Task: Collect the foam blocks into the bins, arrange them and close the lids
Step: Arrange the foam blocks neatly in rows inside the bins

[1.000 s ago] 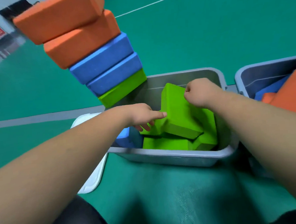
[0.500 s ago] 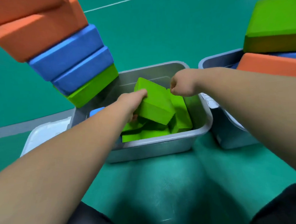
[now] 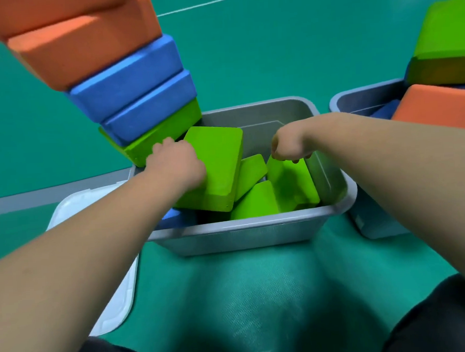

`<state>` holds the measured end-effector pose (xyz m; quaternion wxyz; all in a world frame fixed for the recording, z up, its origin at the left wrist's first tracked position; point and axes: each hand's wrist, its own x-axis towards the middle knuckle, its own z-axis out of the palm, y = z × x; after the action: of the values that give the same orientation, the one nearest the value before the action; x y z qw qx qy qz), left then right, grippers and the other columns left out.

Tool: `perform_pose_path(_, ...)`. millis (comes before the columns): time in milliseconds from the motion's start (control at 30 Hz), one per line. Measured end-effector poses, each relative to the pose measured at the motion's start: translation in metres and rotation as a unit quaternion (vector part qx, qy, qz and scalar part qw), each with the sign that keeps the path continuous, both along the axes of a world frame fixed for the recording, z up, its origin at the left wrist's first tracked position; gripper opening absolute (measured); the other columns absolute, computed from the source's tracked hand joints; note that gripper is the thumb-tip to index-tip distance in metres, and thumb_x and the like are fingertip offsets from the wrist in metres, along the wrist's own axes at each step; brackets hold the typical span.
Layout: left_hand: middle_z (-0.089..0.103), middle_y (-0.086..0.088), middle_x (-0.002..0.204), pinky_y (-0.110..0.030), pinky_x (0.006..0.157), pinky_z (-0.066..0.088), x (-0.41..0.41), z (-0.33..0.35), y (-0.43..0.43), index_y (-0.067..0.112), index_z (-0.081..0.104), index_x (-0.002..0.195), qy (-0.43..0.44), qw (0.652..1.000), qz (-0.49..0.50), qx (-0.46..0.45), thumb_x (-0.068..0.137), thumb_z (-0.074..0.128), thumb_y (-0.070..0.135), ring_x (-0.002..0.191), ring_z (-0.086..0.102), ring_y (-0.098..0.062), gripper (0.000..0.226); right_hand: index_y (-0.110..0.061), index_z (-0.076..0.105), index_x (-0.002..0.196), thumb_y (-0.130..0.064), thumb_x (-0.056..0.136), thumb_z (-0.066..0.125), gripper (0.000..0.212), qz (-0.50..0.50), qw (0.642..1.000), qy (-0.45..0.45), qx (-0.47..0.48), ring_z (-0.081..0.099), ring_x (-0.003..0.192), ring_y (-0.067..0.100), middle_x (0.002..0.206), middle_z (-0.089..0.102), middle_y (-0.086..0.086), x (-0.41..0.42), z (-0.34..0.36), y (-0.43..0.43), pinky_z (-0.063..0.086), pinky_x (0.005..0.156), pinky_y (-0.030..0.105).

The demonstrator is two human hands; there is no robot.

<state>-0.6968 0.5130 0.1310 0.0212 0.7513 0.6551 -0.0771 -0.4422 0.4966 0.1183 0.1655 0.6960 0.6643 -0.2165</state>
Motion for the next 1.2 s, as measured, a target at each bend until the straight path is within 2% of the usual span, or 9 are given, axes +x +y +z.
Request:
perform_pose_path(200, 0.057, -0.012, 0.131, -0.045, 0.102, 0.049, 0.048, -0.015, -0.017, 0.01, 0.067, 0.119, -0.039, 0.946, -0.322, 0.024, 0.092, 0.05, 0.016, 0.124, 0.054, -0.034, 0.032, -0.008, 0.069, 0.073, -0.018, 0.089, 0.044, 0.032, 0.002, 0.999, -0.047, 0.009, 0.061, 0.057, 0.028, 0.07, 0.068, 0.014, 0.013, -0.017, 0.004, 0.048, 0.057, 0.032)
perform_pose_path(300, 0.062, -0.004, 0.134, -0.044, 0.098, 0.053, 0.074, -0.026, -0.027, 0.021, 0.069, 0.127, 0.003, 0.914, -0.404, -0.026, 0.091, 0.052, 0.016, 0.122, 0.059, -0.03, 0.04, -0.008, 0.068, 0.077, -0.016, 0.087, 0.046, 0.026, -0.012, 0.997, -0.07, 0.002, 0.061, 0.063, 0.029, 0.075, 0.067, 0.015, 0.022, -0.025, 0.001, 0.049, 0.06, 0.032)
perform_pose_path(400, 0.063, -0.007, 0.135, -0.045, 0.094, 0.056, 0.1, -0.048, -0.035, 0.021, 0.062, 0.135, 0.109, 0.894, -0.421, -0.105, 0.093, 0.051, 0.015, 0.121, 0.062, -0.033, 0.044, -0.006, 0.071, 0.097, -0.013, 0.089, 0.047, 0.026, -0.028, 0.998, -0.058, 0.025, 0.063, 0.085, 0.035, 0.098, 0.067, 0.019, 0.03, -0.031, 0.002, 0.054, 0.079, 0.038)
perform_pose_path(567, 0.04, -0.001, 0.163, -0.045, 0.112, 0.044, 0.111, -0.074, -0.031, 0.028, 0.038, 0.159, 0.166, 0.872, -0.42, -0.191, 0.098, 0.049, 0.006, 0.143, 0.046, -0.033, 0.066, -0.005, 0.07, 0.12, -0.01, 0.092, 0.047, 0.036, -0.027, 0.997, -0.037, 0.065, 0.064, 0.111, 0.038, 0.123, 0.067, 0.021, 0.042, -0.034, 0.01, 0.053, 0.1, 0.045)
perform_pose_path(667, 0.043, -0.002, 0.161, -0.046, 0.111, 0.046, 0.107, -0.081, -0.026, 0.031, 0.037, 0.16, 0.229, 0.863, -0.391, -0.223, 0.1, 0.052, 0.011, 0.141, 0.048, -0.033, 0.065, -0.004, 0.07, 0.12, -0.011, 0.094, 0.048, 0.034, -0.017, 0.997, -0.037, 0.071, 0.064, 0.111, 0.037, 0.122, 0.067, 0.021, 0.044, -0.04, 0.013, 0.054, 0.098, 0.043)
perform_pose_path(767, 0.06, -0.009, 0.144, -0.043, 0.1, 0.053, 0.103, -0.084, -0.022, 0.02, 0.055, 0.147, 0.288, 0.852, -0.381, -0.215, 0.101, 0.054, 0.019, 0.128, 0.059, -0.034, 0.046, -0.006, 0.068, 0.097, -0.016, 0.096, 0.049, 0.021, 0.005, 0.997, -0.041, 0.073, 0.062, 0.094, 0.036, 0.109, 0.068, 0.021, 0.043, -0.051, 0.019, 0.051, 0.081, 0.035)
perform_pose_path(833, 0.062, -0.011, 0.14, -0.042, 0.096, 0.053, 0.101, -0.084, -0.019, 0.016, 0.059, 0.14, 0.278, 0.856, -0.382, -0.209, 0.101, 0.055, 0.019, 0.124, 0.061, -0.035, 0.04, -0.007, 0.062, 0.089, -0.018, 0.097, 0.049, 0.018, 0.005, 0.997, -0.045, 0.07, 0.058, 0.087, 0.035, 0.107, 0.068, 0.022, 0.041, -0.06, 0.026, 0.045, 0.075, 0.032)
perform_pose_path(1067, 0.061, -0.013, 0.14, -0.04, 0.096, 0.05, 0.091, -0.075, -0.013, 0.017, 0.056, 0.139, 0.222, 0.89, -0.336, -0.217, 0.104, 0.049, 0.023, 0.124, 0.06, -0.037, 0.037, -0.007, 0.042, 0.146, -0.024, 0.092, 0.053, 0.058, -0.061, 0.996, -0.014, 0.061, 0.052, 0.13, 0.042, 0.145, 0.051, 0.022, 0.045, -0.085, 0.054, 0.047, 0.107, 0.049)
perform_pose_path(1200, 0.057, -0.01, 0.149, -0.036, 0.104, 0.046, 0.076, -0.059, -0.015, 0.022, 0.05, 0.15, 0.218, 0.882, -0.325, -0.263, 0.107, 0.047, 0.032, 0.133, 0.055, -0.033, 0.044, -0.015, 0.03, 0.156, -0.032, 0.087, 0.054, 0.075, -0.076, 0.996, -0.024, 0.031, 0.04, 0.142, 0.044, 0.157, 0.041, 0.015, 0.037, -0.097, 0.064, 0.039, 0.114, 0.056)
